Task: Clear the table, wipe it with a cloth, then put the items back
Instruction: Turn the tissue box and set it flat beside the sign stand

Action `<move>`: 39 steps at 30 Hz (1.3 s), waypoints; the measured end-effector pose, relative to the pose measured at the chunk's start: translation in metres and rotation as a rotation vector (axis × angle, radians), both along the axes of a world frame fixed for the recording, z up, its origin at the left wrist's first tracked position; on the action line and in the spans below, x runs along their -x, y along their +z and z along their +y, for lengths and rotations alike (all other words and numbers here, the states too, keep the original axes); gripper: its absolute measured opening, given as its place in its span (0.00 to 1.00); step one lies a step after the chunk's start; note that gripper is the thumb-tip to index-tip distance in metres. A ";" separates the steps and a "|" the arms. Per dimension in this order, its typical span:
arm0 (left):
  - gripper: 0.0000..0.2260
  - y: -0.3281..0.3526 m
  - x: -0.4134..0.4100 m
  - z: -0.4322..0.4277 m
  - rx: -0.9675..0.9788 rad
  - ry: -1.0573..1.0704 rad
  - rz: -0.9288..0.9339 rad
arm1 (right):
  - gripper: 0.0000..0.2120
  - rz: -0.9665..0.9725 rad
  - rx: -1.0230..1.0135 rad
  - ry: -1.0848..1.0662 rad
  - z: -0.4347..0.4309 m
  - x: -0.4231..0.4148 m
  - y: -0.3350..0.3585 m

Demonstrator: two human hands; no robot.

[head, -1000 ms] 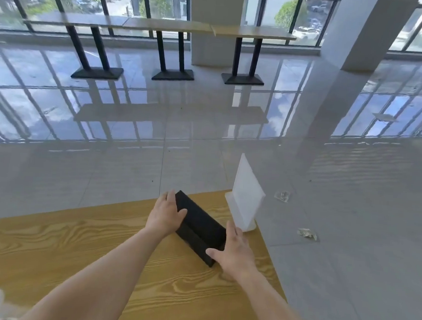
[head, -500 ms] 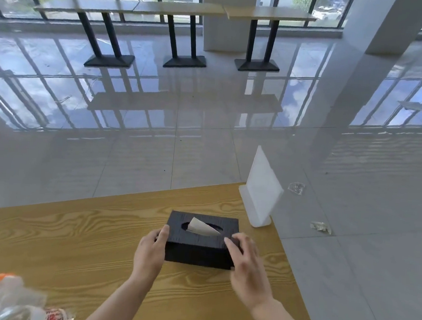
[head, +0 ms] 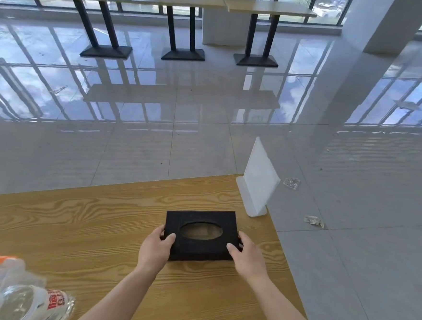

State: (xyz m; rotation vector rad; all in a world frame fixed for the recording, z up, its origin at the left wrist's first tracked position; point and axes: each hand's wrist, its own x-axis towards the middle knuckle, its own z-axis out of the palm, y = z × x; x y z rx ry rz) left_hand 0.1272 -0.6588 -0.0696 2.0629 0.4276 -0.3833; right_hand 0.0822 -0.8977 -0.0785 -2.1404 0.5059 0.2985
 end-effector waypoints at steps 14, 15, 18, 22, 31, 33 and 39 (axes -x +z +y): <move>0.26 -0.008 0.012 -0.011 0.125 0.050 0.000 | 0.24 0.001 0.007 -0.027 -0.011 -0.001 -0.003; 0.26 -0.008 0.008 -0.011 0.126 0.040 -0.006 | 0.25 0.003 0.010 -0.025 -0.010 -0.003 -0.003; 0.36 -0.009 0.002 -0.009 0.089 -0.023 -0.025 | 0.26 0.010 0.007 -0.014 -0.010 -0.009 0.000; 0.47 -0.012 0.006 -0.003 -0.190 -0.341 -0.208 | 0.32 -0.036 0.013 0.039 -0.012 -0.012 0.004; 0.43 -0.017 0.001 -0.004 -0.502 -0.508 -0.341 | 0.39 -0.101 0.191 0.123 -0.002 -0.007 -0.005; 0.43 -0.017 -0.005 -0.004 -0.499 -0.517 -0.344 | 0.39 -0.104 0.201 0.119 -0.001 -0.011 -0.005; 0.43 -0.015 -0.028 -0.014 -0.496 -0.514 -0.342 | 0.38 -0.083 0.224 0.112 -0.002 -0.036 -0.002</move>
